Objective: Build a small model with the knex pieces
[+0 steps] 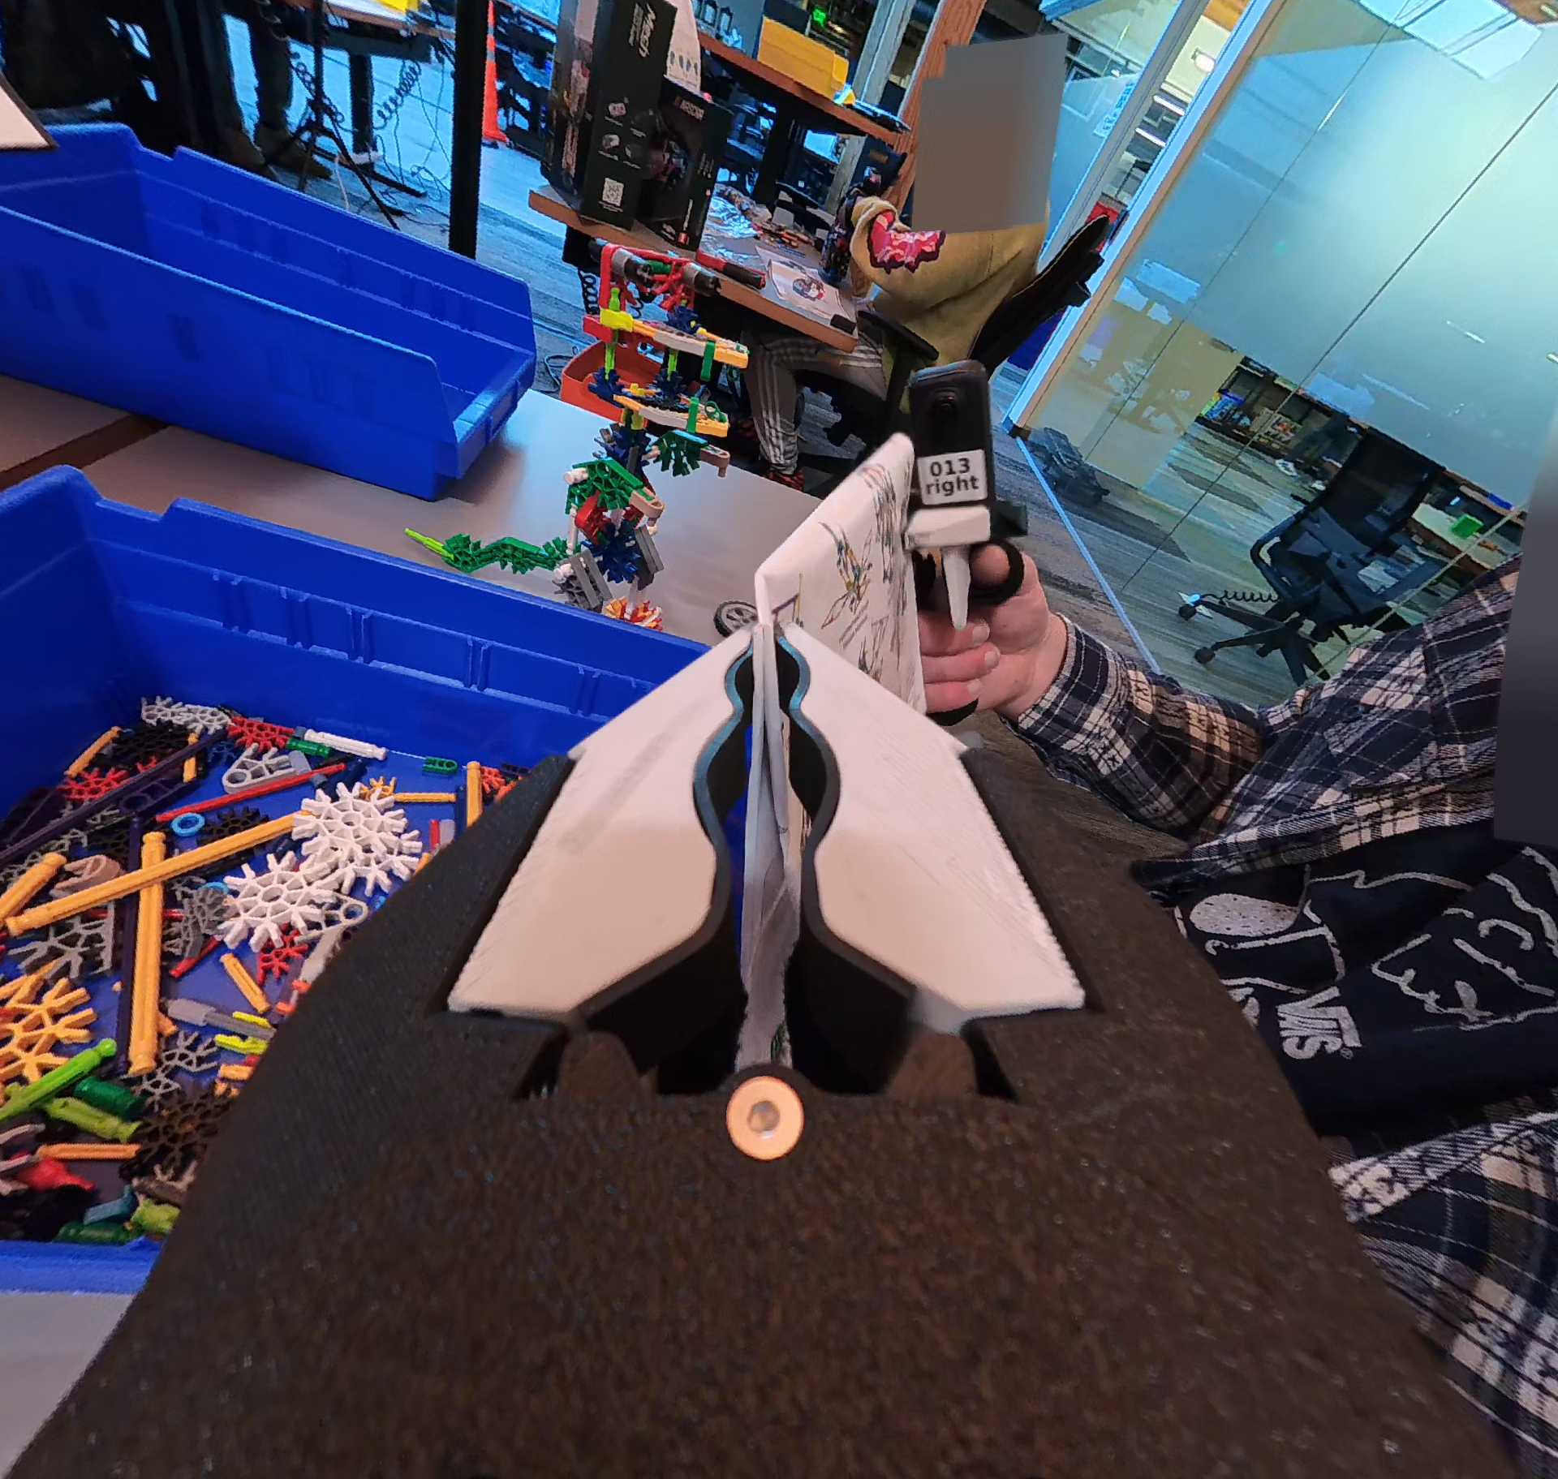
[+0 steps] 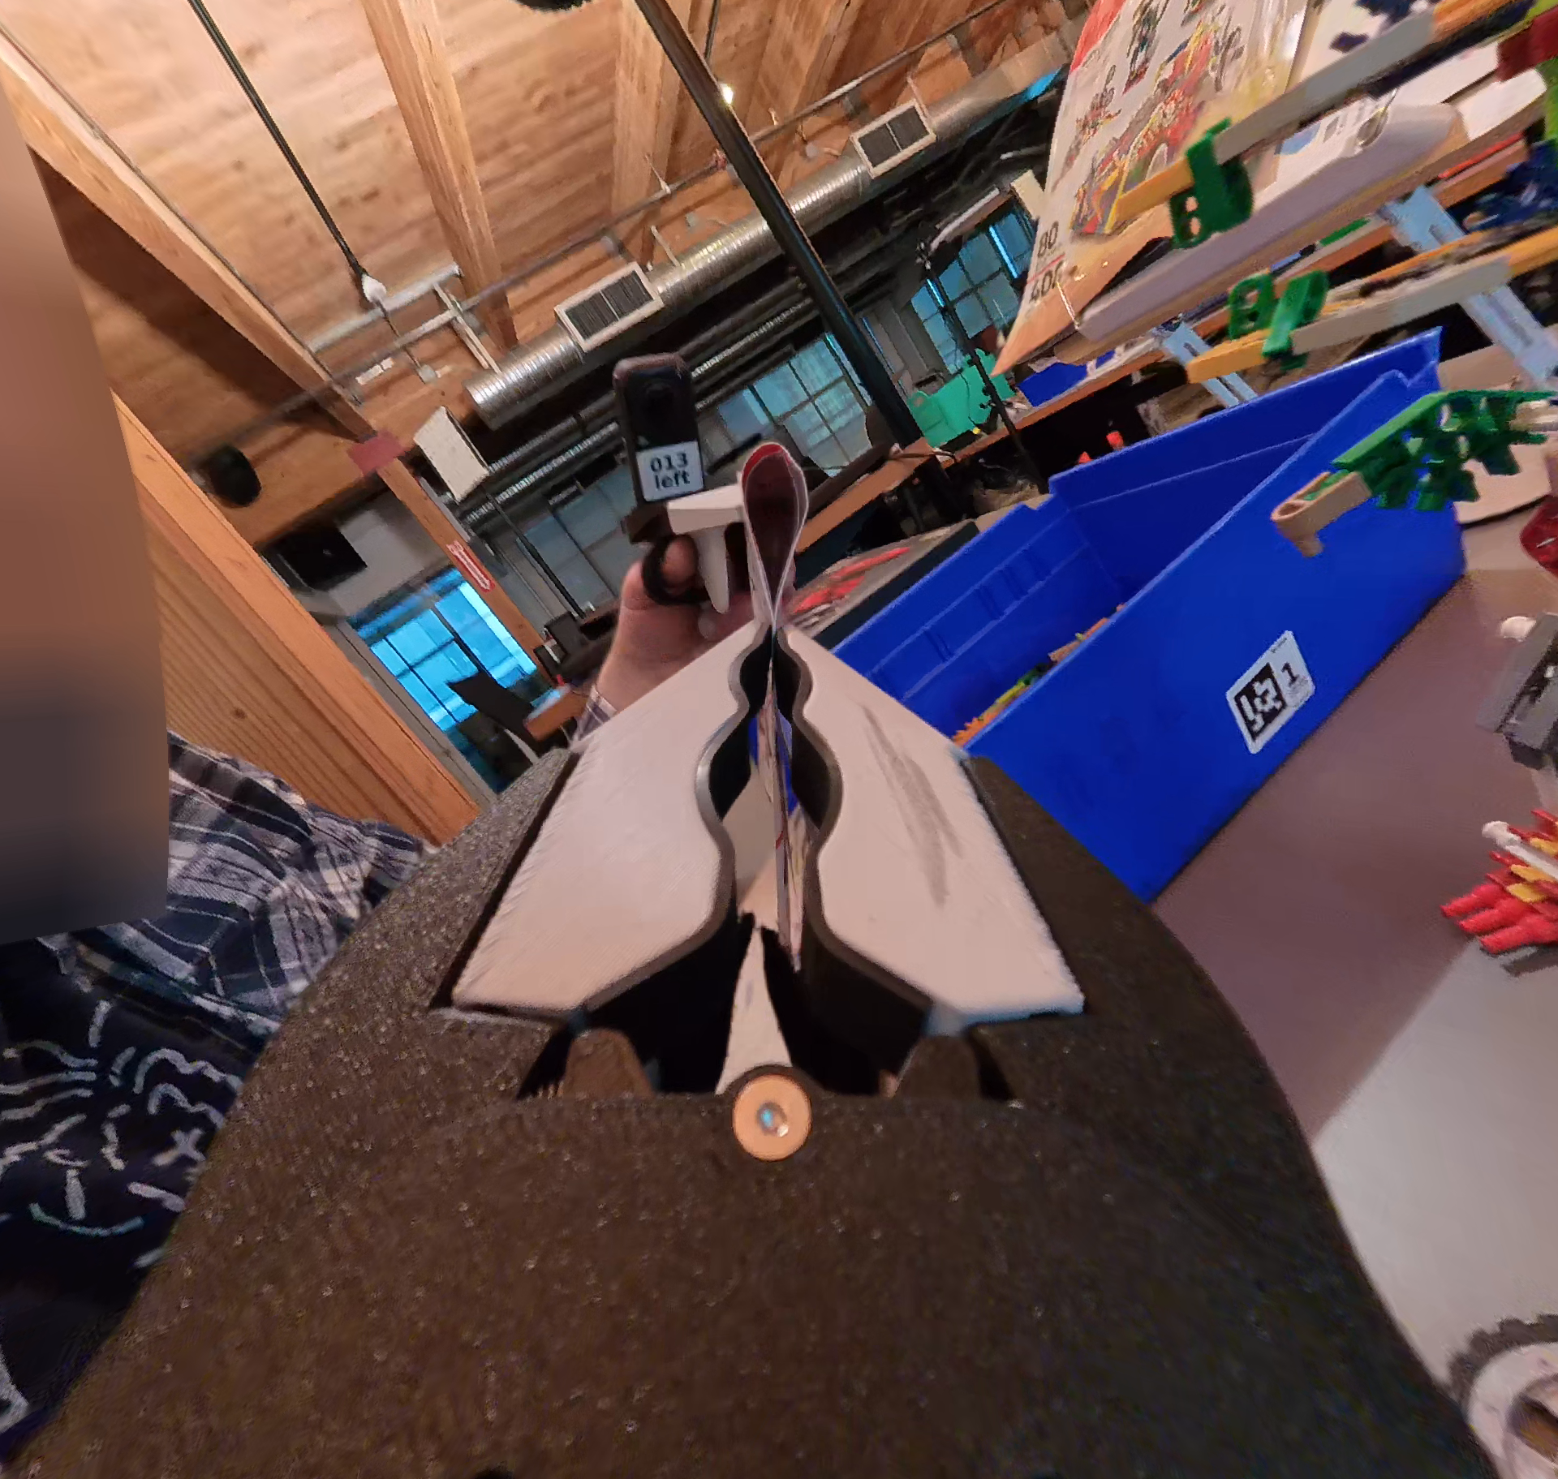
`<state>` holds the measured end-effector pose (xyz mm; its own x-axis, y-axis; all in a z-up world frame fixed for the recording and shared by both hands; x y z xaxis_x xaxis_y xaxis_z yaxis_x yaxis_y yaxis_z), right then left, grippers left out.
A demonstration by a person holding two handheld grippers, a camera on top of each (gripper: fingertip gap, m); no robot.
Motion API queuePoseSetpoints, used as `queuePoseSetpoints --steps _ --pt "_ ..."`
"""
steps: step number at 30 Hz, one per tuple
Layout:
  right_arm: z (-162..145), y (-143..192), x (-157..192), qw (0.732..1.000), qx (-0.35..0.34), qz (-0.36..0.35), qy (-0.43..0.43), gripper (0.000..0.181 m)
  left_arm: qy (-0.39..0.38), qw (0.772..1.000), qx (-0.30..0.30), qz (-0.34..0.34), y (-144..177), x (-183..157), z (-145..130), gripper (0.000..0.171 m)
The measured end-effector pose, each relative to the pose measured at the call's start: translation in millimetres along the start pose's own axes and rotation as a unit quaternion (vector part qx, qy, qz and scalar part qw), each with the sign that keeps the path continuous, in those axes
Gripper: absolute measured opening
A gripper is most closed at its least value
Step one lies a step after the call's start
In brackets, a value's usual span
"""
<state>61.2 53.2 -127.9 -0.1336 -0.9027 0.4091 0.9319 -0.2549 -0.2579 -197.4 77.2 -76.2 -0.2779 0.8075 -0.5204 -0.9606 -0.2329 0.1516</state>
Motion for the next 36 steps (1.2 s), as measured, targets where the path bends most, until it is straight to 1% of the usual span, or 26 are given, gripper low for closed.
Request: queuePoseSetpoints --steps 4,7,9,10,13,16,18,22,25,36 --pt "-2.8 -1.4 5.8 0.998 0.038 -0.009 0.056 0.0 -0.025 0.999 -0.019 -0.008 4.3 -4.2 4.8 0.0" --pt "-5.0 -3.4 12.5 0.988 0.074 -0.027 0.133 0.0 -0.041 0.999 -0.025 0.002 2.2 -0.8 5.3 0.0" --pt "-3.9 -4.5 19.2 0.978 0.083 -0.036 0.187 0.0 -0.038 0.999 -0.028 -0.002 2.4 -0.1 6.5 0.001" --pt "-3.0 -5.0 23.6 0.97 0.085 -0.042 0.223 0.0 -0.036 0.999 -0.031 -0.004 2.6 0.1 6.9 0.002" --pt "-4.1 -8.4 37.4 0.936 0.105 -0.057 0.332 0.0 -0.031 0.999 -0.036 -0.002 1.0 2.3 8.5 0.005" --pt "-8.1 -11.5 42.0 0.913 0.13 -0.066 0.38 0.0 -0.024 0.999 -0.042 -0.009 1.3 3.6 9.8 0.006" --pt "-8.5 -11.8 43.7 0.899 0.134 -0.077 0.409 0.0 -0.02 0.999 -0.045 -0.016 1.1 3.1 10.7 0.006" --pt "-11.2 -16.1 53.3 0.856 0.155 -0.094 0.484 0.0 -0.019 0.999 -0.049 -0.009 0.2 3.8 12.4 0.006" --pt "-11.2 -18.1 57.1 0.835 0.164 -0.106 0.515 0.0 -0.013 0.999 -0.049 -0.01 -0.2 5.2 12.7 0.007" --pt "-9.1 -17.7 56.9 0.84 0.159 -0.107 0.507 0.0 -0.012 0.999 -0.051 -0.013 2.8 2.0 14.1 0.007"
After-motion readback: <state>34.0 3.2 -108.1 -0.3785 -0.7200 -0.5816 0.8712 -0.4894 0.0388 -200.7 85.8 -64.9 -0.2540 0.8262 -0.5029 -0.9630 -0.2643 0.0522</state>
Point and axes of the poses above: each gripper's, where its closed fingertips meet, y back along the fingers, z out of its top, x = y × z across the jaws, the point moved 7 cm from there along y, back along the fingers, and after that the axes turned 11 degrees about y, right-handed, at the moved point
